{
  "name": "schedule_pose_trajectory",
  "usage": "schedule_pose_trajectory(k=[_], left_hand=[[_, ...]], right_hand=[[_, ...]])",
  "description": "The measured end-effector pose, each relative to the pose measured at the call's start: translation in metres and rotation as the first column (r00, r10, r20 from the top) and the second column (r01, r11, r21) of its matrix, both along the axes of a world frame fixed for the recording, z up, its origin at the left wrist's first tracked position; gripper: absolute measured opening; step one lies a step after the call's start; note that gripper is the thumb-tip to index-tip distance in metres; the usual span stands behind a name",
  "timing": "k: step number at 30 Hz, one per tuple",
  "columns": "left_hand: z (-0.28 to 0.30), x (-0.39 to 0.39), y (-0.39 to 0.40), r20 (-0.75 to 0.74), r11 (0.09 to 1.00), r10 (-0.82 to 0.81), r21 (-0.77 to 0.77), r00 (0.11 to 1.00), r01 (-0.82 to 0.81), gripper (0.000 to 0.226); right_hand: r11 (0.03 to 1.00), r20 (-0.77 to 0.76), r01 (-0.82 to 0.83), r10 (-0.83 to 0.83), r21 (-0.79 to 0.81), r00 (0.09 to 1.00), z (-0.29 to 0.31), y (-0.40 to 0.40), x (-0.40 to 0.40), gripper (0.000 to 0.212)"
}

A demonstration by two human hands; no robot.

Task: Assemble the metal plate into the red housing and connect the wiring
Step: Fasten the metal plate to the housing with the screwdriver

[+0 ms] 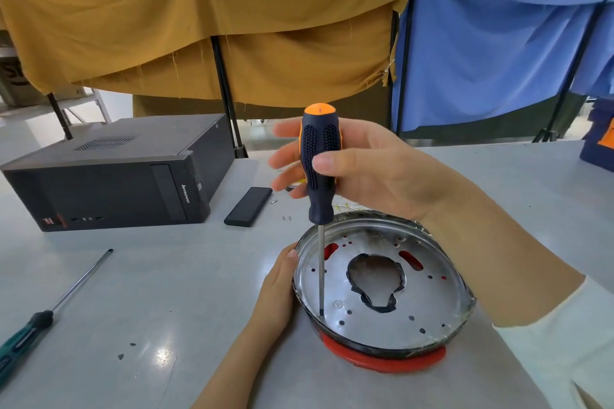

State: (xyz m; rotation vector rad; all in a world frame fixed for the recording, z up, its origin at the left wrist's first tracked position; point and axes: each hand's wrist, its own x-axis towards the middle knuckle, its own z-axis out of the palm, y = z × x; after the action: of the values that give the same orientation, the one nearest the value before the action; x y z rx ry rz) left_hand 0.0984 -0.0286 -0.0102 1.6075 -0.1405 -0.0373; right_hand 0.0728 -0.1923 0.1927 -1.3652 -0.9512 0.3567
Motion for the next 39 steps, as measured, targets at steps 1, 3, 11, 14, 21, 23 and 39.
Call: schedule_pose_trajectory(k=[1, 3, 11, 14, 21, 23, 39], left_hand=[[0.0, 0.0, 0.0, 0.003, 1.0, 0.001, -0.006, 1.0, -0.001, 0.05], [0.0, -0.001, 0.0, 0.006, 1.0, -0.001, -0.011, 1.0, 0.001, 0.049], [0.002, -0.002, 0.0, -0.002, 1.0, -0.006, 0.006, 1.0, 0.006, 0.048], [0.002, -0.002, 0.0, -0.004, 1.0, 0.008, 0.006, 1.0, -0.008, 0.049], [0.002, -0.002, 0.0, 0.001, 1.0, 0.008, 0.002, 1.0, -0.008, 0.05], [0.003, -0.003, 0.0, 0.003, 1.0, -0.009, 0.006, 1.0, 0.009, 0.049], [0.003, -0.002, 0.0, 0.014, 0.998, -0.006, 0.068, 1.0, 0.005, 0.05]], right_hand=[[1.0, 0.01, 0.022, -0.022, -0.006, 1.0, -0.001, -0.001, -0.001, 0.034], [0.979, 0.065, 0.2, -0.198, -0.027, 0.978, -0.001, 0.002, -0.002, 0.028], [0.917, 0.103, 0.399, -0.396, -0.015, 0.913, -0.001, 0.012, -0.001, 0.036], [0.995, -0.002, 0.103, -0.103, 0.008, 0.995, -0.001, 0.003, 0.0, 0.045], [0.809, 0.2, 0.587, -0.577, 0.007, 0.792, -0.009, 0.011, 0.001, 0.042], [0.736, 0.214, 0.676, -0.668, 0.048, 0.712, -0.014, 0.017, 0.004, 0.046], [0.766, 0.135, 0.61, -0.639, 0.204, 0.757, -0.014, 0.019, 0.008, 0.031]])
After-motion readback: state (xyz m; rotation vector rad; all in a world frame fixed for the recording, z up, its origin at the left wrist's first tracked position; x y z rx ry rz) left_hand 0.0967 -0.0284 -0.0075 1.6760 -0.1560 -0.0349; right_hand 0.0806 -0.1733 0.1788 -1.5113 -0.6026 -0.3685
